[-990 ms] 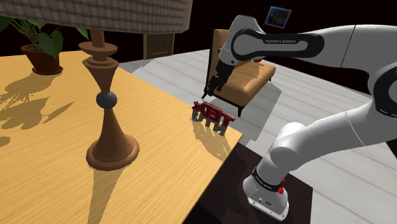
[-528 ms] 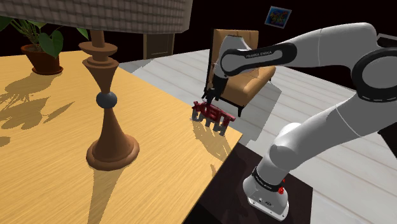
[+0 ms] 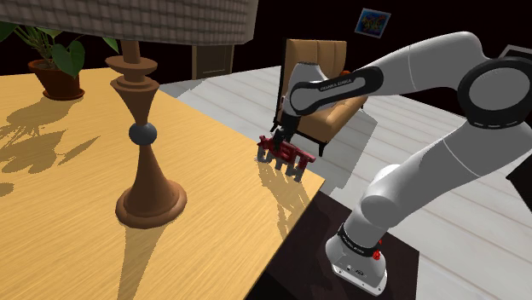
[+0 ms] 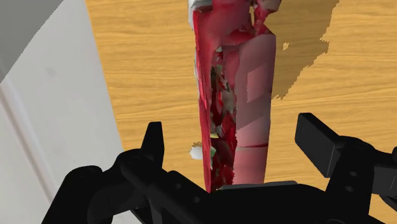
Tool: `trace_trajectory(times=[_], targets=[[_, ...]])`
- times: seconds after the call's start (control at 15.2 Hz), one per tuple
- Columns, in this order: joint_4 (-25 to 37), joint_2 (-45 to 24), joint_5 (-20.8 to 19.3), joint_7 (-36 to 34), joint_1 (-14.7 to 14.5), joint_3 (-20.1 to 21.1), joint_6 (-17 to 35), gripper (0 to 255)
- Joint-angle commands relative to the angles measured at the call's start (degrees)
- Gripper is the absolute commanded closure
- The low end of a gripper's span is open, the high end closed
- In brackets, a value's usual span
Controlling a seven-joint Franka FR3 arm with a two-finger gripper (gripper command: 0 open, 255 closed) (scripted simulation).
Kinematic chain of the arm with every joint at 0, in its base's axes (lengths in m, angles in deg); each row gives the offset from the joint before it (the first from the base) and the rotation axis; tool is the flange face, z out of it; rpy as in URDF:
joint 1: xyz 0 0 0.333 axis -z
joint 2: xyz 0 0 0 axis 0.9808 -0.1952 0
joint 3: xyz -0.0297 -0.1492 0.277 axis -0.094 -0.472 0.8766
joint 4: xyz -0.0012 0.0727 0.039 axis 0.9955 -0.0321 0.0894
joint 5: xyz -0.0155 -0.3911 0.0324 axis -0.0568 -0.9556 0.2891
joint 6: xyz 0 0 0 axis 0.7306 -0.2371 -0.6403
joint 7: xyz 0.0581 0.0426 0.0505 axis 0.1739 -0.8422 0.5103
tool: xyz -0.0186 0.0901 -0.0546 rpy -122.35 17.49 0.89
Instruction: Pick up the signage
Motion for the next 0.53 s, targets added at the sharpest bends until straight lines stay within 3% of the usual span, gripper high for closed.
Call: trace_trajectory(times=[0.0,0.07,0.46], targets=[[-0.39,-0.43,-0.01,0.08,0.02,-0.08,0.85,0],[-0.46,-0.3,-0.04,0.12,0.06,-0.11,0.79,255],[-0.42,-0.26,-0.04,0.13,0.06,-0.11,0.7,255]])
